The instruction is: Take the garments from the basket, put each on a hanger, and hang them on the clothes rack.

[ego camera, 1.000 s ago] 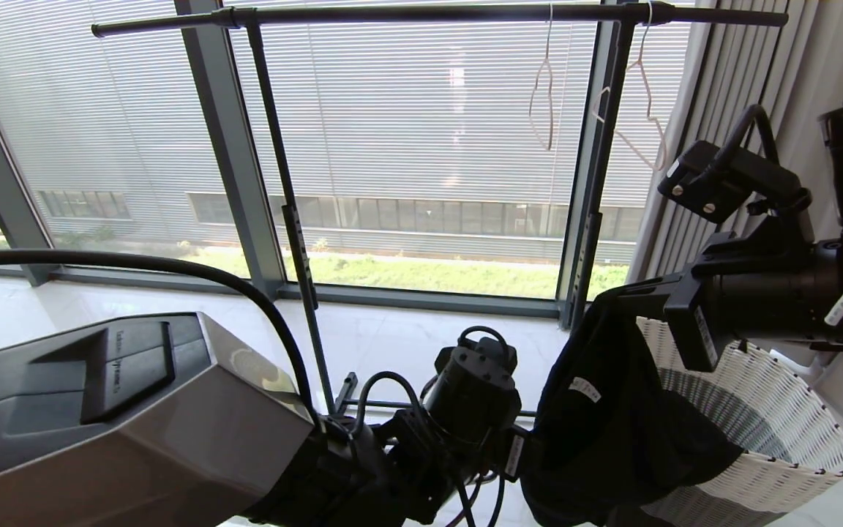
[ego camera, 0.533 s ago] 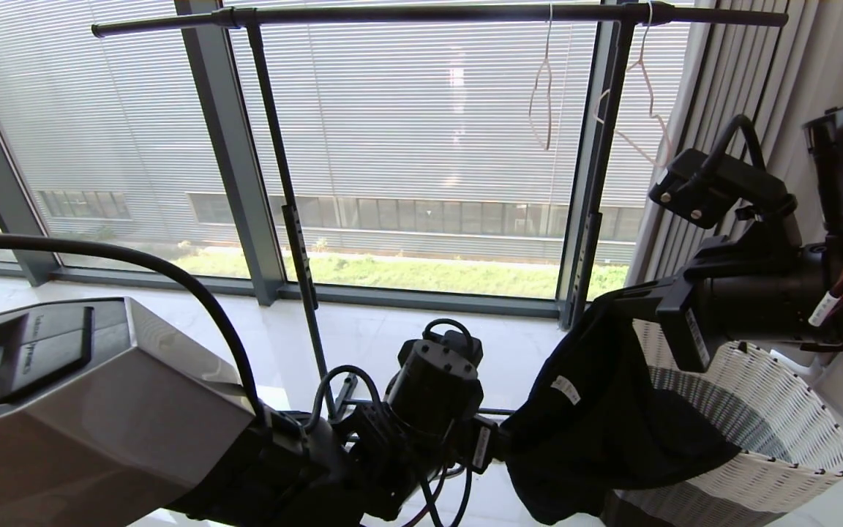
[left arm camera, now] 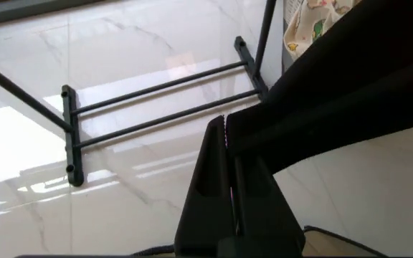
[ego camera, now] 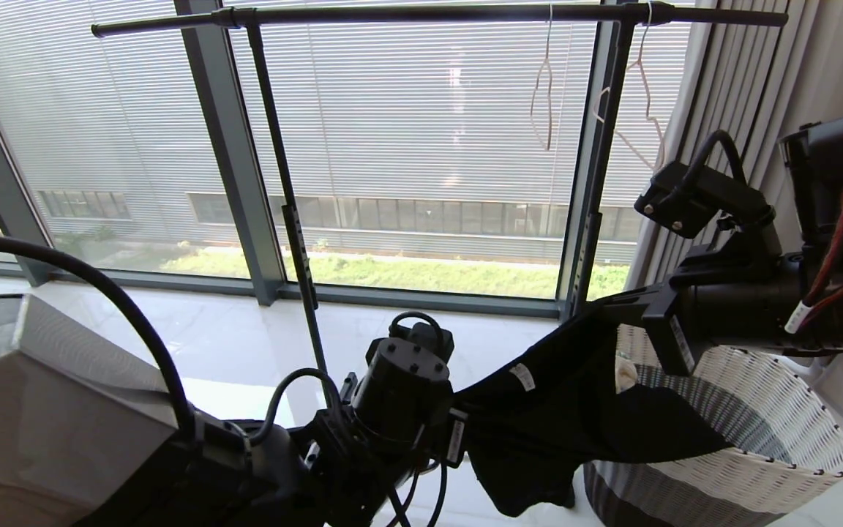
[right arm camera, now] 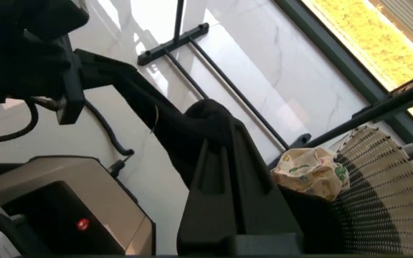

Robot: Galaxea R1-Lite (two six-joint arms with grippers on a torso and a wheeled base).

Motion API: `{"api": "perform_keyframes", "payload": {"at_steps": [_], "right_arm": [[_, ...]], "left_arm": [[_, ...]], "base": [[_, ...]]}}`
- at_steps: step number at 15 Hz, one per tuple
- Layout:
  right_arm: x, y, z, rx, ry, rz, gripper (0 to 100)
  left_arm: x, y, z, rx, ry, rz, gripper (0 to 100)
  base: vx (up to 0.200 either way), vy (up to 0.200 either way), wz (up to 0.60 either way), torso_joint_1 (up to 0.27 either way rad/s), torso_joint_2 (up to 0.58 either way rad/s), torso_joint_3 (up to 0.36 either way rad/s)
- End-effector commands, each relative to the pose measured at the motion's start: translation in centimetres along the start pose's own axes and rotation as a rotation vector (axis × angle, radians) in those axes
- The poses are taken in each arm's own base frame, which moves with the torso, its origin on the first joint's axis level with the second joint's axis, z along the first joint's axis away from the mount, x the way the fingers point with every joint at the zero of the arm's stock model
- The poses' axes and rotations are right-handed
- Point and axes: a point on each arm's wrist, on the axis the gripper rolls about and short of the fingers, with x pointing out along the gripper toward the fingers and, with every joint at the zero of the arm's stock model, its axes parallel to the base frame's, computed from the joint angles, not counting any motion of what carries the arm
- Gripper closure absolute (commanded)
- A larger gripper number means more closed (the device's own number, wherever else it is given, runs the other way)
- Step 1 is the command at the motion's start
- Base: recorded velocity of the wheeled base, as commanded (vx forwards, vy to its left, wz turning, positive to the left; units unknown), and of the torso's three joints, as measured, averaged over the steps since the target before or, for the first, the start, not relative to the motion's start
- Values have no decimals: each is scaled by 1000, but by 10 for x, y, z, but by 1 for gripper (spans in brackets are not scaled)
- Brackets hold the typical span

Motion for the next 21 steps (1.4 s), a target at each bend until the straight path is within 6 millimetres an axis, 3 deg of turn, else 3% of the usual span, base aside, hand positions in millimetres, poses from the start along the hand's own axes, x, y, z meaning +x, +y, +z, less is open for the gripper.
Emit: {"api": "perform_keyframes", "payload": {"at_steps": [1, 5, 8, 15, 18, 21], "right_arm": [[17, -1, 1, -2, -9, 0, 100], [31, -3, 12, -9, -109, -13, 100], [25, -3, 16, -12, -159, -22, 100], [-24, 1, 8, -20, -186, -29, 100], [-39, 0, 16, -21, -221, -42, 100], [-41, -2, 29, -23, -240, -56, 100]], "left_arm": [[-49, 22, 44, -75, -194, 2, 100], [-138, 48, 73, -95, -252, 5, 100], [-177, 56, 96, -59, -183, 26, 100], [-184, 53, 102, 334, -186, 43, 100], [-196, 46, 109, 344, -237, 0, 100], [-200, 46, 114, 338, -261, 0, 100]], "base": [[0, 0, 0, 0, 0, 0], [0, 0, 0, 0, 0, 0], [0, 0, 0, 0, 0, 0], [0, 0, 0, 0, 0, 0], [0, 0, 0, 0, 0, 0], [0, 0, 0, 0, 0, 0]]}}
